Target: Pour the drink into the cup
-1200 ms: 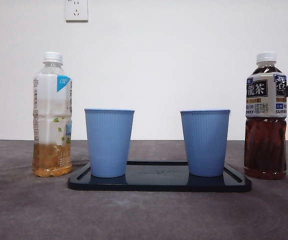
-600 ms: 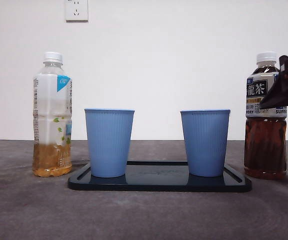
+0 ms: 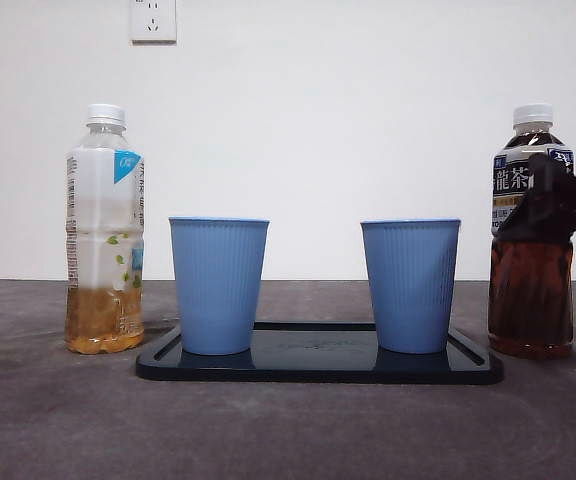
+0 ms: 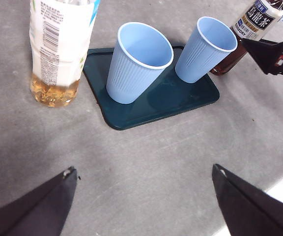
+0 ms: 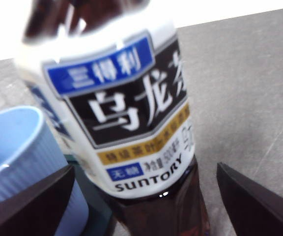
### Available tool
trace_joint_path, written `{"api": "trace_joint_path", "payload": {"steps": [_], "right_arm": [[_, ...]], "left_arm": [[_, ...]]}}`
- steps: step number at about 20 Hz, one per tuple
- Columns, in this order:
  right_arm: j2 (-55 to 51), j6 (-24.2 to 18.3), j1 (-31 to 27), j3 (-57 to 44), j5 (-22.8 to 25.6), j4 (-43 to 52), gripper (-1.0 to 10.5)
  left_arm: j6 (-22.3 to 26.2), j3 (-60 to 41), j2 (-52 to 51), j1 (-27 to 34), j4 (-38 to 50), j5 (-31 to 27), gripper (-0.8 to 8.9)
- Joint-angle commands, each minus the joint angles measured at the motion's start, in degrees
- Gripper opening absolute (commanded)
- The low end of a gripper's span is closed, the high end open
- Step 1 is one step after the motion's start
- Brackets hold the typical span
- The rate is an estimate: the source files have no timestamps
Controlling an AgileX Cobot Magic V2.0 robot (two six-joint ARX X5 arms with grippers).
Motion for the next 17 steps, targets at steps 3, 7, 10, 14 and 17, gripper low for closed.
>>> {"api": "trace_joint_path", "payload": {"steps": [3, 7, 10, 14, 17], "right_arm": [[5.53, -1.73, 0.24, 3.67, 0.26, 2.12, 4.6], [8.63, -1.95, 0.24, 5.60, 1.36, 3.61, 4.6], [10.25, -2.62, 0.24, 6.88, 1.31, 4.26, 4.4], [10.84, -2.86, 0.24, 7.54, 1.11, 5.16, 2.2], [10.21, -2.82, 0.24, 7.54, -0.42, 5.22, 1.3]], "left_arm": [[0.31, 1.33, 0.22, -0.15, 0.35, 0.13, 4.46], [0.31, 1.33, 0.22, -0.15, 0.31, 0.13, 4.46], [0.31, 1.33, 0.22, -0.15, 0.33, 0.13, 4.46], [0.35, 1.33, 0.22, -0.13, 0.35, 0.11, 4.45], [0.52, 1.33, 0.22, -0.13, 0.37, 0.09, 4.45]]}}
